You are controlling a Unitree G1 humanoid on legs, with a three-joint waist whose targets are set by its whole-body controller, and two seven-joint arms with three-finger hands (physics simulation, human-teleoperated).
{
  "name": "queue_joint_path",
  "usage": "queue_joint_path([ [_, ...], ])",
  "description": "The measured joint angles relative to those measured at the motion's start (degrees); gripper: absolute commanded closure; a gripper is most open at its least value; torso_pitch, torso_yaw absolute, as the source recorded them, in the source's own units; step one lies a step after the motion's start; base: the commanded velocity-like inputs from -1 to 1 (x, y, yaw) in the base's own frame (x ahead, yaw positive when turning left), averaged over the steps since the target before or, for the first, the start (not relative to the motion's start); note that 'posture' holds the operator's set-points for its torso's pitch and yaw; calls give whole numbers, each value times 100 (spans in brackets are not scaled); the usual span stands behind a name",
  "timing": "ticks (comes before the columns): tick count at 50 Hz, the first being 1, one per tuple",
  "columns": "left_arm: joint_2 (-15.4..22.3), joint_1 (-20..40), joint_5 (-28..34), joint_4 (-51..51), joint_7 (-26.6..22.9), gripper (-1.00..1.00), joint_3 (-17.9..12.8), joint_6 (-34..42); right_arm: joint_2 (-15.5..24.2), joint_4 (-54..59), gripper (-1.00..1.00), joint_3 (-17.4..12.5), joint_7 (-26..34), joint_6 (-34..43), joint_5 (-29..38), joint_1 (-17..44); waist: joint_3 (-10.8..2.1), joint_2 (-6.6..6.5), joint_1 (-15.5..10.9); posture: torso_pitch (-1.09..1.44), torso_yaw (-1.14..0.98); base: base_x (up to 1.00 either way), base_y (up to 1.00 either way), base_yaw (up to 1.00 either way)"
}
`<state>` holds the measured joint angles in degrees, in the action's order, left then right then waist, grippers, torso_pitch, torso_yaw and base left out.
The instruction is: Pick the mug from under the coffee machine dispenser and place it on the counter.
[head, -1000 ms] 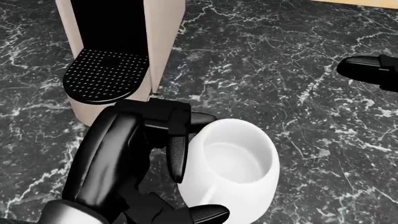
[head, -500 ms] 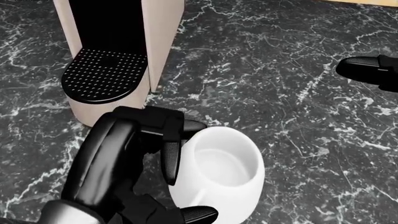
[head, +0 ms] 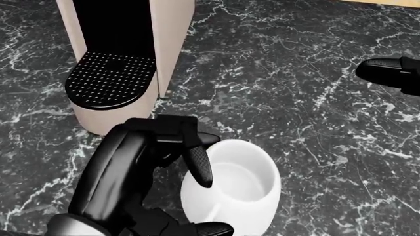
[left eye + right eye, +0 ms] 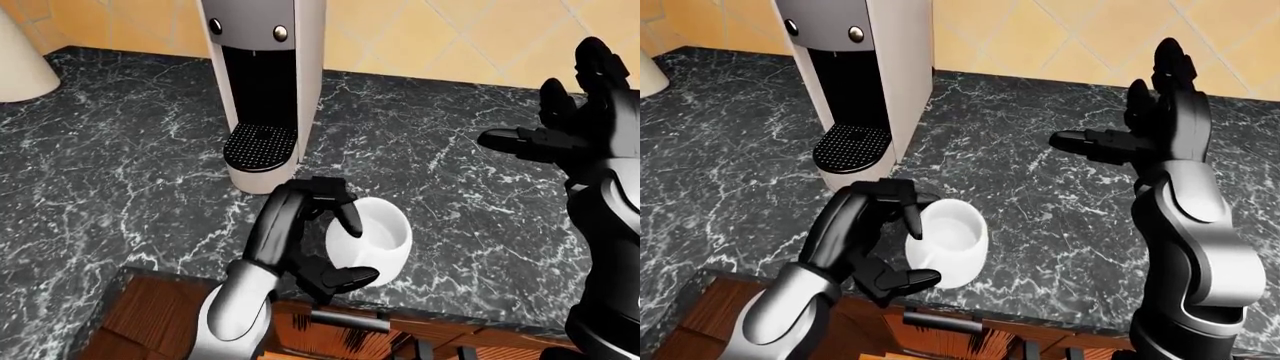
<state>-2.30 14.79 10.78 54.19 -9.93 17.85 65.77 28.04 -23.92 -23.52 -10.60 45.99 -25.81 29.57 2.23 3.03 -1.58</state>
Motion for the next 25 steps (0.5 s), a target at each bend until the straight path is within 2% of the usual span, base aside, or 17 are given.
queue_joint_path([
  [9,-8,-32,42,7,-49,69,-9,-24,-2,2,-100,7,9,-16,-2,-21,0,3,-1,0,0,0,0,0],
  [11,-9,-36,48,17,-60,57,6,-11,-4,-5,-100,6,10,-12,-4,-25,1,4,-2,0,0,0,0,0],
  [14,-8,-49,47,4,-78,52,8,-35,-9,0,-100,11,18,-22,-1,-31,-1,5,-1,0,0,0,0,0],
  [17,0,-66,60,-2,-87,17,3,-59,-15,-6,-100,13,21,-23,6,-38,-1,4,0,0,0,0,0,0],
  [19,0,-74,69,-2,-91,13,0,-63,-17,-6,-100,14,24,-25,10,-42,-1,4,-1,0,0,0,0,0],
  [23,3,-75,103,28,-81,-18,7,-76,-21,3,-100,14,33,-32,18,-45,-3,5,-2,0,0,0,0,0],
  [24,3,-74,115,41,-76,-76,-1,-94,-23,8,-100,14,35,-34,20,-46,-6,5,-2,0,0,0,0,0],
  [25,9,-74,123,56,-79,-86,4,-111,-21,4,-100,11,33,-22,18,-42,-8,5,-3,0,0,0,0,0],
])
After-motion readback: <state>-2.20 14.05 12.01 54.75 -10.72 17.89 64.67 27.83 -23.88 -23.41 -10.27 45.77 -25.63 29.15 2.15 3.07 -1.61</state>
